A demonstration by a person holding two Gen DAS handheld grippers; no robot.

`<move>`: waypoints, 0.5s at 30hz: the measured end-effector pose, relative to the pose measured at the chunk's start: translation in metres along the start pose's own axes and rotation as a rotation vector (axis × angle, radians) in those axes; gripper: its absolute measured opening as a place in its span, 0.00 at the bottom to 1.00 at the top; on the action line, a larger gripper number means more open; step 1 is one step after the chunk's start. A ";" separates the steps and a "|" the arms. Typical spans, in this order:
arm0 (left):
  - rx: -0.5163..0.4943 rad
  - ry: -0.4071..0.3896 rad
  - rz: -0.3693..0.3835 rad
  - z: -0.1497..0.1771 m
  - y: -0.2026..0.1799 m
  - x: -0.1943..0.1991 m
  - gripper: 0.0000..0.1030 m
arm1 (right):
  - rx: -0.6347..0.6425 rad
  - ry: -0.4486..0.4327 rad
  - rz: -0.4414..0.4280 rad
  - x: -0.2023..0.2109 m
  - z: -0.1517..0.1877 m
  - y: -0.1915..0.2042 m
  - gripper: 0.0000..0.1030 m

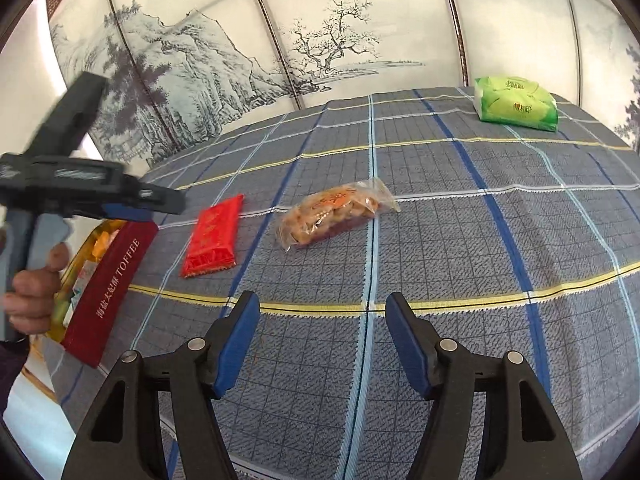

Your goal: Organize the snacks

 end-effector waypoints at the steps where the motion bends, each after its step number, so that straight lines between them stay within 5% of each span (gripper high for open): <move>1: 0.004 0.017 -0.011 -0.005 -0.002 -0.009 0.83 | -0.001 0.001 -0.012 0.000 0.000 0.000 0.65; 9: 0.045 0.106 -0.065 -0.014 -0.011 -0.059 0.78 | 0.003 -0.027 -0.073 0.005 0.002 0.001 0.66; 11: -0.034 0.076 -0.146 -0.012 -0.023 -0.059 0.60 | 0.003 -0.033 -0.082 0.006 0.003 0.001 0.67; 15: -0.090 0.028 -0.131 -0.006 -0.030 -0.056 0.40 | -0.003 -0.036 -0.097 0.007 0.003 0.000 0.69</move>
Point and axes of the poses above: each gripper's, at about its wrist camera, not at the fingertips, and x roughly against the way its jaws point, y to its left, z to its underside, the point moved 1 cm from there along -x, roughly the way its jaws point, and after that the axes turned 5 degrees about -z, right-handed, at the moved point
